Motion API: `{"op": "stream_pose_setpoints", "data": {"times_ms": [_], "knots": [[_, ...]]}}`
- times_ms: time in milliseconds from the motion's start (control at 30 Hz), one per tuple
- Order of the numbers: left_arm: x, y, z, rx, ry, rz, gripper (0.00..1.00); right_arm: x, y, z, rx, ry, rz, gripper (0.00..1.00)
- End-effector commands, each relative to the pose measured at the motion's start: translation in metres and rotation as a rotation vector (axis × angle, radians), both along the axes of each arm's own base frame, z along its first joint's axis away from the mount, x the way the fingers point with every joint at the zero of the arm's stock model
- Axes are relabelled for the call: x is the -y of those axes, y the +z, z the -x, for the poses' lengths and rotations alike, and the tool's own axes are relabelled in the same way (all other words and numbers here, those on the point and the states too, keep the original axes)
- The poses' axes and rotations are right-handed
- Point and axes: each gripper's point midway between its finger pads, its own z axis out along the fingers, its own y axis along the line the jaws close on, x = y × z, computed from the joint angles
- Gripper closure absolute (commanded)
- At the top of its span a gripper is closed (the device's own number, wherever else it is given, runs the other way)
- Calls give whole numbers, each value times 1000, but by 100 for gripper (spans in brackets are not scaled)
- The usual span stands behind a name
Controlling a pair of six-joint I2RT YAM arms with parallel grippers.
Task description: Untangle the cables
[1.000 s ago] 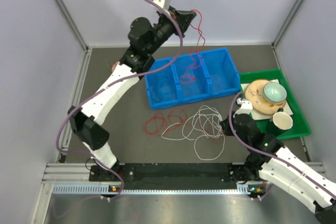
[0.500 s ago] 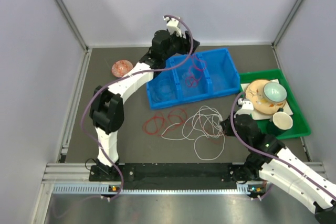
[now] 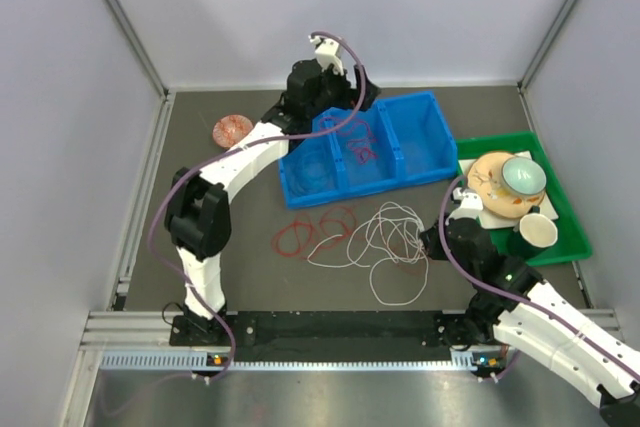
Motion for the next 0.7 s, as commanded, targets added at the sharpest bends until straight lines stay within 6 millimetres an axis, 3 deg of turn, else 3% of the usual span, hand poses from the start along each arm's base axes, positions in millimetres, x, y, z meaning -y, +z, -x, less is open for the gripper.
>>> {"op": "stream_pose_setpoints", "data": {"times_ms": [0,133,300,433,667], "knots": [[-29,58,23,94,64,28,4,-1,11,-5,23,-11,-17,100],[-57,20,28,-3,165,-123,4,-2,8,-4,15,-6,-18,100],[-93,-20,20,-101,340,-306,5,-2,5,-4,7,-4,-9,100],[-99,-49,10,-189,408,-339,9,-3,3,-4,-2,-2,-10,99],[-106,-67,-10,-305,501,-226,17,-4,8,-5,10,2,-14,100]]}}
